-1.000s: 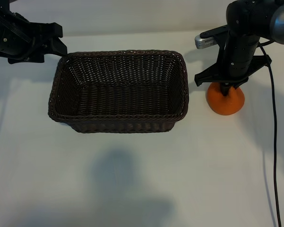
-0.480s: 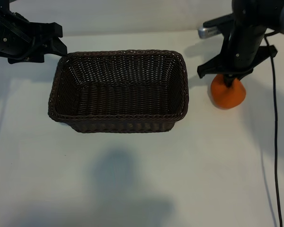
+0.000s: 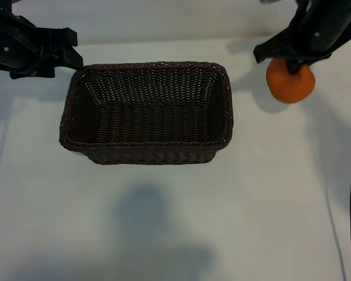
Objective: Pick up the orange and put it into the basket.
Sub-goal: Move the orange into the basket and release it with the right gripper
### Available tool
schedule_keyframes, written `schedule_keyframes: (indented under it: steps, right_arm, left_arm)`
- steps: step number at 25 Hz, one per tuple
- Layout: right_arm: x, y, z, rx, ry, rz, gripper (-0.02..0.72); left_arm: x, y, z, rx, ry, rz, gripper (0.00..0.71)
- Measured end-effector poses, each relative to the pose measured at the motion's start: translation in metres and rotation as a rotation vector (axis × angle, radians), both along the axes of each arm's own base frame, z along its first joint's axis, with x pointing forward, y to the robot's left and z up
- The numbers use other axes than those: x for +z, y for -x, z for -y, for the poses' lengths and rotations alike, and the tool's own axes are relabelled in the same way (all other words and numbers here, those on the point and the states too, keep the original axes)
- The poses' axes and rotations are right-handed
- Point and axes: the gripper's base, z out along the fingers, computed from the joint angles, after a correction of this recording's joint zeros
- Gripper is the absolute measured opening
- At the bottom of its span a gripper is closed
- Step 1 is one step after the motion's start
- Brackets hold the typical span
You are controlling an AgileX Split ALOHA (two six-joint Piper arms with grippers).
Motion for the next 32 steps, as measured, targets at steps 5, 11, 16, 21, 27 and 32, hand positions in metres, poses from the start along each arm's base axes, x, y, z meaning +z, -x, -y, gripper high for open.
schedule_keyframes:
  steps: [5,11,16,21,27,32]
  right_arm:
    - [0.018,0.011,-0.013,0.085,-0.088,0.029,0.07]
    - [0.021,0.019,-0.057,0.256,-0.175,0.076,0.07]
    - [0.025,0.024,-0.086,0.342,-0.196,0.15,0.07]
    - [0.019,0.023,-0.1,0.388,-0.193,0.177,0.07]
    - [-0.024,0.005,-0.111,0.424,-0.189,0.115,0.07]
    - [-0.055,-0.005,-0.121,0.455,-0.223,0.082,0.07]
  left_arm:
    - [0.0,0.0,0.0,0.0,0.001,0.0,0.592]
    - [0.0,0.0,0.0,0.0,0.001,0.0,0.592]
    - [0.0,0.0,0.0,-0.002,0.0,0.0,0.59]
    - [0.0,0.0,0.0,-0.002,0.0,0.0,0.59]
    - [0.0,0.0,0.0,-0.002,0.001,0.0,0.59]
    - [0.0,0.0,0.0,-0.002,0.001,0.0,0.59]
